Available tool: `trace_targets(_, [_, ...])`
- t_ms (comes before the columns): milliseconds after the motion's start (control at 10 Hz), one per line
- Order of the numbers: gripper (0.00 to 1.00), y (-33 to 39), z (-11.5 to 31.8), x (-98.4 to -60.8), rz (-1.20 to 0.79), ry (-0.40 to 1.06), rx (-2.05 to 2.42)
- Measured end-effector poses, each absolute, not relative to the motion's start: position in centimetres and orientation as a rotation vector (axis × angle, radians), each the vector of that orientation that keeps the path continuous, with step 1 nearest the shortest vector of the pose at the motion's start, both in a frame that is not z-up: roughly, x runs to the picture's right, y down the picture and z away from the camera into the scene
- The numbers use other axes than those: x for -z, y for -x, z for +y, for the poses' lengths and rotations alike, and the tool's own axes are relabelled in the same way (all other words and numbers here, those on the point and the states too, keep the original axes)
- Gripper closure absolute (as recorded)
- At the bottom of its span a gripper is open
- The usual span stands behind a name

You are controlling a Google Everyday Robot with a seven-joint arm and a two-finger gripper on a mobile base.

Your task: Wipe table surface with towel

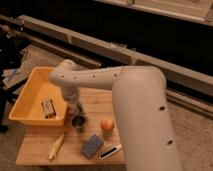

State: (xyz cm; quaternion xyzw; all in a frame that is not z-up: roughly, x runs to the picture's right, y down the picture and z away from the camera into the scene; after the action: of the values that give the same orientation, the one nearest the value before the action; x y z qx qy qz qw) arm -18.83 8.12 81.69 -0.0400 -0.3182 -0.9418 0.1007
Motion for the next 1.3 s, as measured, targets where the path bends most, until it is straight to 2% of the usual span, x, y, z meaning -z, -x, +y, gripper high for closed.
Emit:
trace_targets(700, [1.0,19.8,0.2,-90.0,-0.754,0.255,2.72])
trace_targets(1300, [1.0,8.1,-1.5,-93.9,-0.661,0.462,2.546])
